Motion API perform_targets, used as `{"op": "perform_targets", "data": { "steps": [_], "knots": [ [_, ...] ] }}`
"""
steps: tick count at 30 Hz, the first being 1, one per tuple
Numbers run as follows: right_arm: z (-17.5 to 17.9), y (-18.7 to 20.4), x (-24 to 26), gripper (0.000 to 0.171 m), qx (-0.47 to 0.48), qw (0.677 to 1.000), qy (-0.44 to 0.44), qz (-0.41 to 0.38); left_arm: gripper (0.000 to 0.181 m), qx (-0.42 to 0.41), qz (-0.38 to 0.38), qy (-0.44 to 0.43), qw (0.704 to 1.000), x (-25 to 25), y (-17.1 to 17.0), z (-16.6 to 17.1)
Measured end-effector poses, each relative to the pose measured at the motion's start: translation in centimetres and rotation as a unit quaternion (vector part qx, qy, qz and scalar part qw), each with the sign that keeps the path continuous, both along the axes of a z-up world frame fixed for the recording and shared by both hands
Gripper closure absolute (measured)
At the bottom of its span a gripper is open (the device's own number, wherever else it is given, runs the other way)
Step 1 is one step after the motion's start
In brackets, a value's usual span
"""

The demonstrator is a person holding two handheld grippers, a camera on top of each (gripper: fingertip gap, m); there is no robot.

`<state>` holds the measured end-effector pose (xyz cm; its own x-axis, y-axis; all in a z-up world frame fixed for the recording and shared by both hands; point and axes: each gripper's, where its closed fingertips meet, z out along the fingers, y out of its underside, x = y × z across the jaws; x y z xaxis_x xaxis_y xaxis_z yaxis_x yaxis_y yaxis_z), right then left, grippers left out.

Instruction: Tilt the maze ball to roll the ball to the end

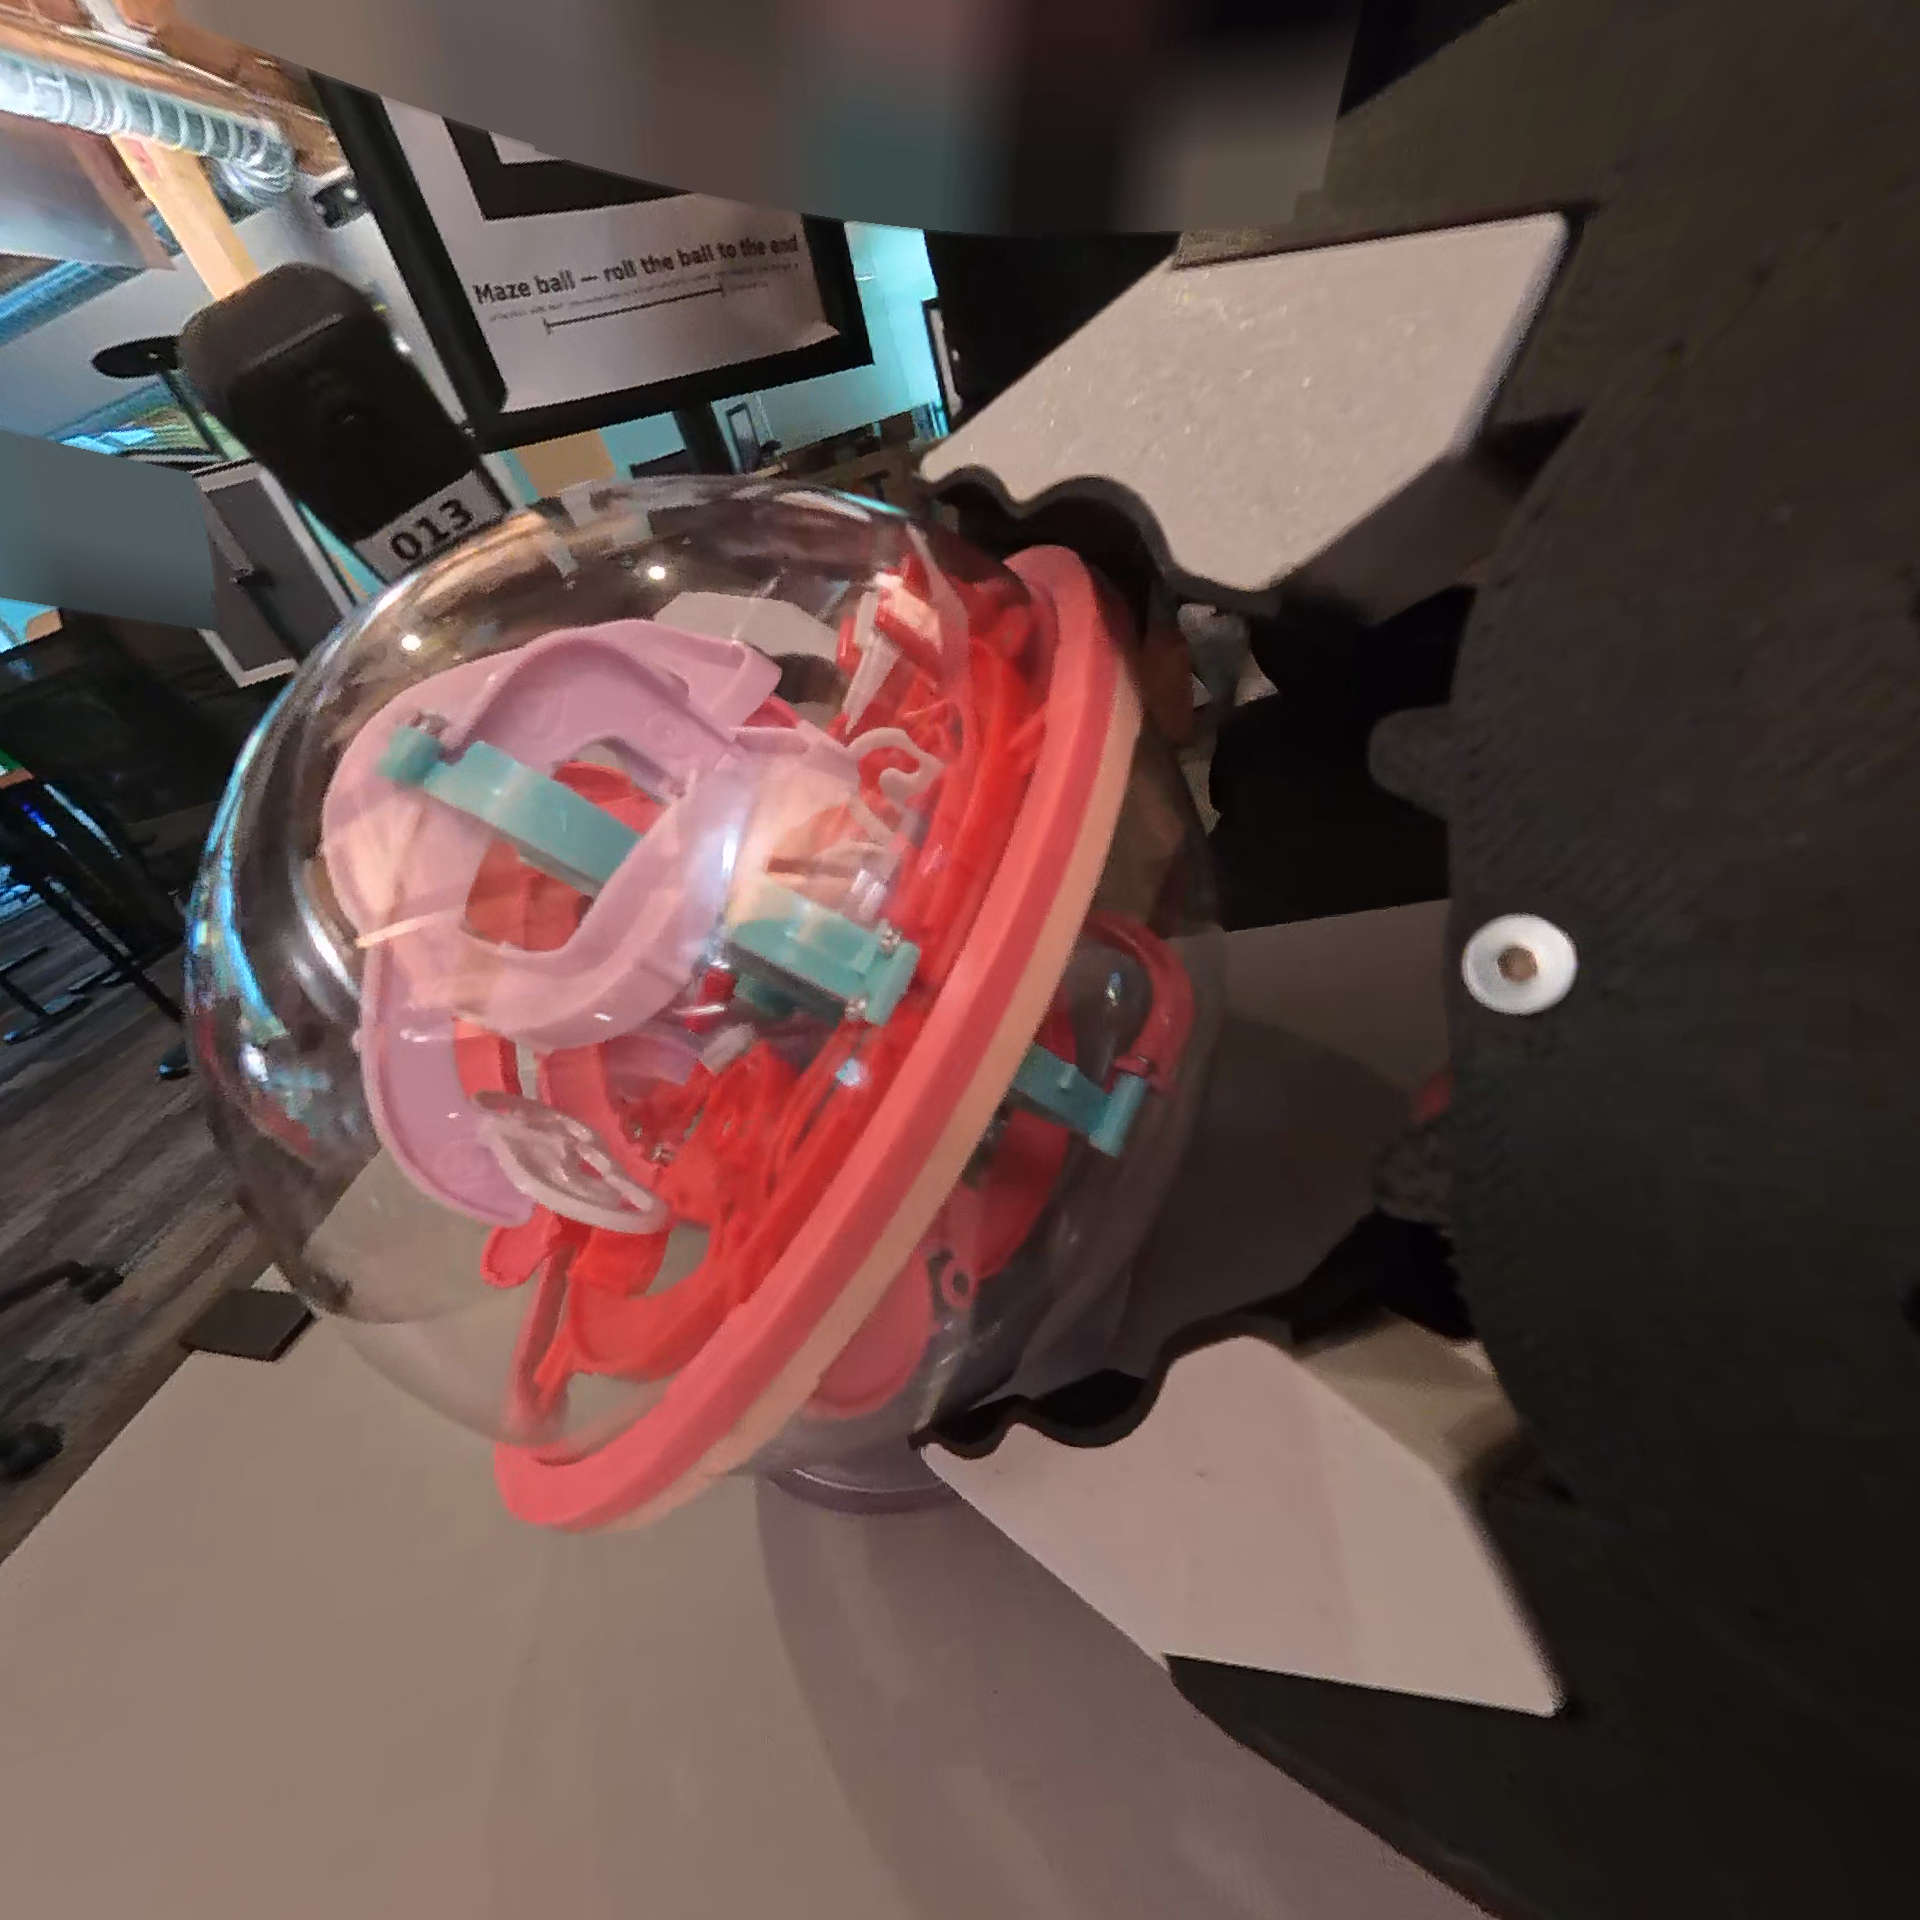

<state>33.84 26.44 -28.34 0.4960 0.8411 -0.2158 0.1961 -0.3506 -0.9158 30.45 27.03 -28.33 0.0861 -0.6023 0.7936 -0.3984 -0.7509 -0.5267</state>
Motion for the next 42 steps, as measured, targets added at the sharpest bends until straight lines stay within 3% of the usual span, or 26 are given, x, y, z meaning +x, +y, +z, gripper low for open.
{"op": "perform_targets", "data": {
  "steps": [15, 31, 42],
  "knots": [
    [0.0, -0.2, 0.3, 0.043, -0.034, 0.999, -0.007, 0.006, 0.024, 0.077, -0.027, -0.014, 0.997, -0.3, -0.9, -0.8],
    [0.6, -0.7, 0.8, 0.044, -0.087, 0.996, 0.003, 0.009, 0.023, 0.002, -0.042, -0.015, 0.999, 0.1, -2.1, -0.8],
    [0.8, -0.8, 0.7, 0.044, -0.098, 0.995, 0.027, 0.019, 0.023, 0.029, -0.063, 0.031, 0.997, 0.2, -3.0, -2.0]
  ]
}}
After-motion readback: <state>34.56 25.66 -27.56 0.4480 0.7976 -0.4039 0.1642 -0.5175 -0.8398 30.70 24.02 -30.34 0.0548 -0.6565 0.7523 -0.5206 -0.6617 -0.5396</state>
